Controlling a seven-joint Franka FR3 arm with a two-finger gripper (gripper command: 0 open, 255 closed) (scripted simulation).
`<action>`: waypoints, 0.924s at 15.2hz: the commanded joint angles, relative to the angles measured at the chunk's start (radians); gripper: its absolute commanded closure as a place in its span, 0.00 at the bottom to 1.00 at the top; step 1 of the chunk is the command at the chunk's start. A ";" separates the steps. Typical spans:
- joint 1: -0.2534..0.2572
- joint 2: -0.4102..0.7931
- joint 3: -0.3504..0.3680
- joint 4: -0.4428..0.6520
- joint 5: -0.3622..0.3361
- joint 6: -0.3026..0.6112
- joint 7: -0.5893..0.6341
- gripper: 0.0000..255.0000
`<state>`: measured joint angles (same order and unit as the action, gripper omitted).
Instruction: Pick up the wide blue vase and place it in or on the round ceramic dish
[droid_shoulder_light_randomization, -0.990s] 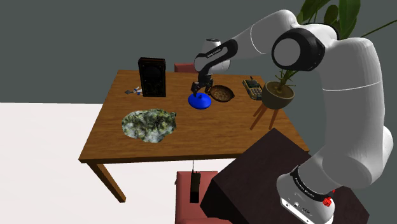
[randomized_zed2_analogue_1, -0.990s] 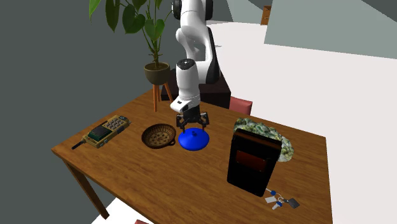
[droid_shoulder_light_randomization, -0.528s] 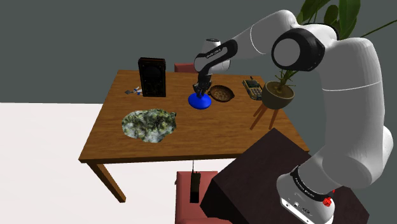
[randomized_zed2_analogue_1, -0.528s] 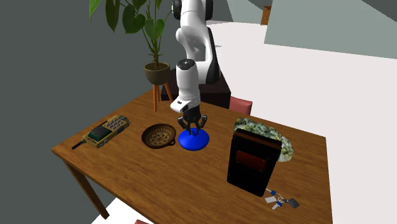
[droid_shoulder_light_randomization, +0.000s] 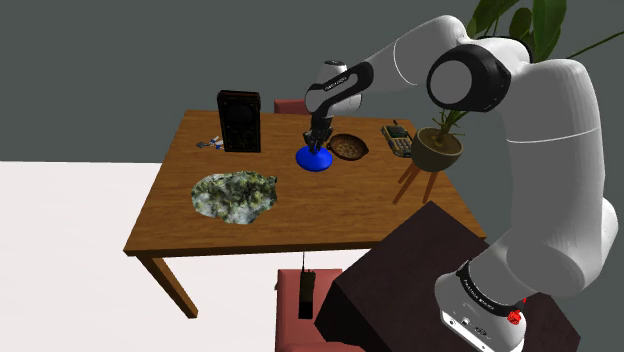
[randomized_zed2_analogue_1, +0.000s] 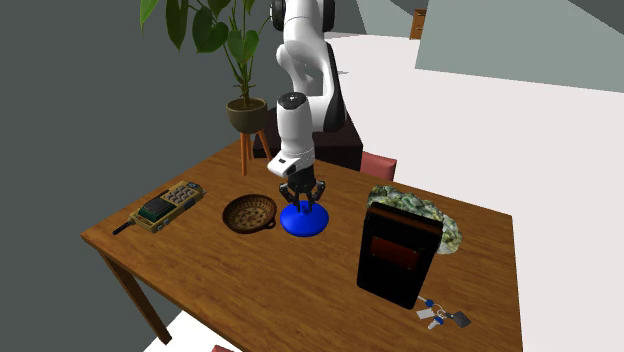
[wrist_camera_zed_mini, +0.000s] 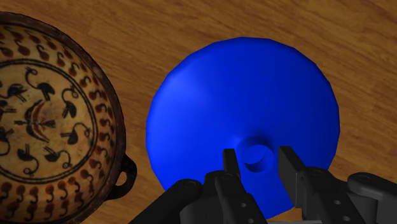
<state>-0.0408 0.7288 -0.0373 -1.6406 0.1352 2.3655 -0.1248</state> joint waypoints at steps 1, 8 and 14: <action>0.000 -0.009 0.000 -0.002 -0.001 -0.008 0.001 1.00; 0.003 -0.073 -0.005 -0.007 -0.007 -0.068 0.008 1.00; 0.005 -0.122 -0.009 -0.001 -0.012 -0.122 0.014 1.00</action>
<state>-0.0358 0.6146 -0.0454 -1.6430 0.1238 2.2523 -0.1109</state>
